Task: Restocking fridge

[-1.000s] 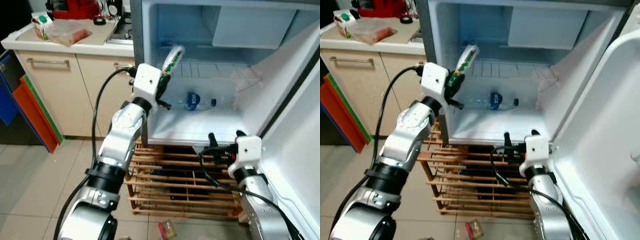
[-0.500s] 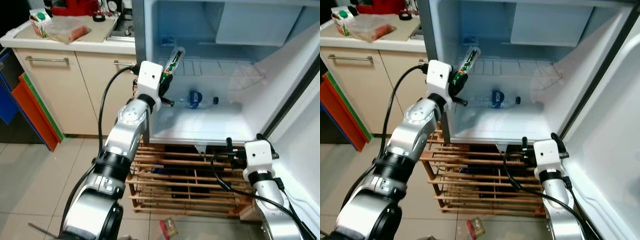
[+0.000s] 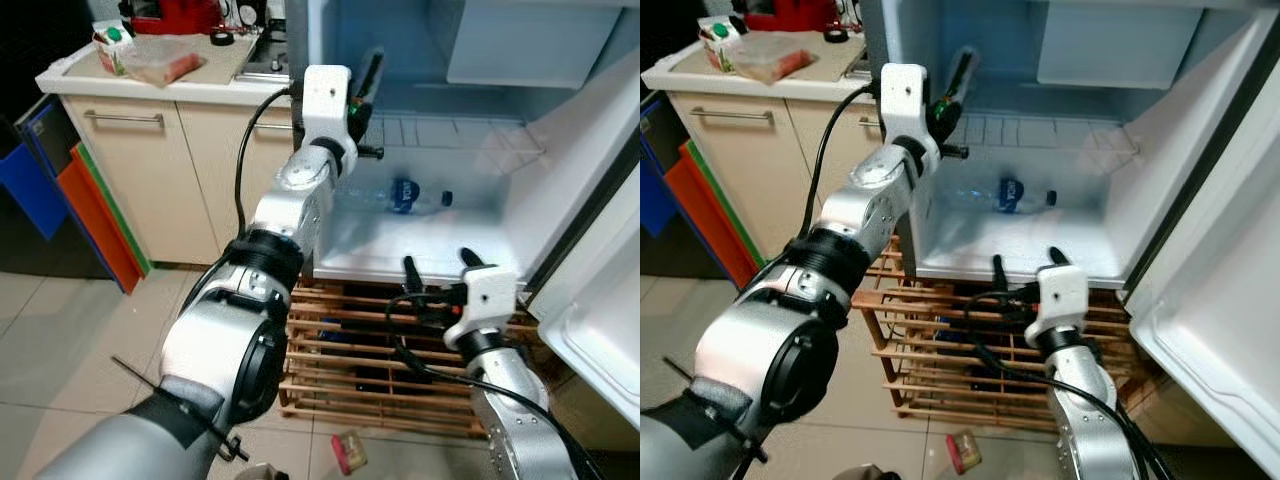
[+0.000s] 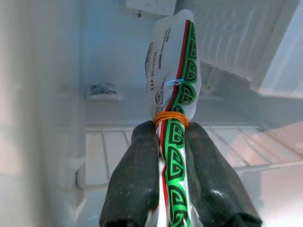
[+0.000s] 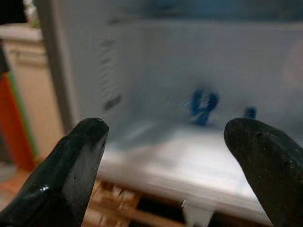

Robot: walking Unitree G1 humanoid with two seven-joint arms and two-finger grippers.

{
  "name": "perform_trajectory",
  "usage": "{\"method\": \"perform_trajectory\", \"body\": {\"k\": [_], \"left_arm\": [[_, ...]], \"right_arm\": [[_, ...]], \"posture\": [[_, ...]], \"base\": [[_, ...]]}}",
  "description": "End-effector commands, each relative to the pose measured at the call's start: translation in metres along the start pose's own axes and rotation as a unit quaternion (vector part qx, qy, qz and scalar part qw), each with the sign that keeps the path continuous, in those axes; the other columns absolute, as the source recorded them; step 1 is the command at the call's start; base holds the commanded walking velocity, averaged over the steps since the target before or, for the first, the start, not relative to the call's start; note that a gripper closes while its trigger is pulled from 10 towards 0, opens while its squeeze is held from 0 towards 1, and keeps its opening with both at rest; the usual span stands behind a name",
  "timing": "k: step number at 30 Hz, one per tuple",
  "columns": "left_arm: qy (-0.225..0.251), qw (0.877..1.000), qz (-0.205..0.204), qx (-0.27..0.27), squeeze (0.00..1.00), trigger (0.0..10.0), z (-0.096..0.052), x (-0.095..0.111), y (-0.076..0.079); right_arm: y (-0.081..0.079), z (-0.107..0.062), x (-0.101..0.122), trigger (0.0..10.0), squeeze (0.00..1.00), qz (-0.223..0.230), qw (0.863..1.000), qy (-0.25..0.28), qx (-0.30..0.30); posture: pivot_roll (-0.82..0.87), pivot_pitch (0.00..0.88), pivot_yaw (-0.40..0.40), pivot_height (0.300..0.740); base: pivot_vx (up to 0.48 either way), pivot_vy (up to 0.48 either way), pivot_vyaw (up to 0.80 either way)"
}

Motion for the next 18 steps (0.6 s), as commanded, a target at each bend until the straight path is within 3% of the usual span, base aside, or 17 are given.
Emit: {"method": "perform_trajectory", "body": {"k": [1, 6, 11, 14, 18], "left_arm": [[0.021, 1.0, -0.007, -0.01, 0.0, 10.0, 0.004, 0.016, 0.01], [0.012, 0.999, -0.029, -0.021, 0.0, 10.0, 0.009, 0.022, 0.028], [-0.002, 1.0, -0.014, -0.023, 0.0, 10.0, 0.01, 0.017, 0.035], [-0.008, 1.0, -0.025, -0.012, 0.0, 10.0, 0.009, 0.014, 0.029], [-0.023, 0.997, -0.055, 0.053, 0.0, 10.0, 0.007, 0.006, 0.005]], "right_arm": [[0.001, -0.004, 0.001, 10.0, 0.0, 0.002, 1.0, -0.007, 0.006], [-0.001, -0.016, -0.002, 10.0, 0.0, 0.006, 1.0, -0.023, 0.006], [-0.01, -0.025, 0.0, 10.0, 0.0, 0.01, 1.0, -0.027, 0.007], [-0.011, -0.029, 0.002, 10.0, 0.0, 0.015, 1.0, -0.026, -0.001], [-0.009, -0.036, -0.001, 10.0, 0.0, 0.018, 0.999, -0.039, -0.011]], "posture": [[-0.19, 0.0, 0.071, 0.74], [-0.23, 0.0, 0.097, 0.74], [-0.26, 0.038, 0.119, 0.74], [-0.27, 0.047, 0.122, 0.74], [-0.27, 0.063, 0.109, 0.74]], "base": [[0.0, 0.0, 0.0], [0.0, 0.0, 0.0], [0.0, 0.0, 0.0], [0.0, 0.0, 0.0], [0.0, 0.0, 0.0]]}}
Point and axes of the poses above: a point about 5 cm out from each wrist's last joint towards the gripper, its own z axis pointing out of the wrist towards the gripper, its own x axis along the axis of the wrist's last joint, y = z × x, the point moved 1 cm from there along z, pointing out of the wrist towards the gripper, and after that the axes turned 5 degrees about z, right-handed, at the moved point
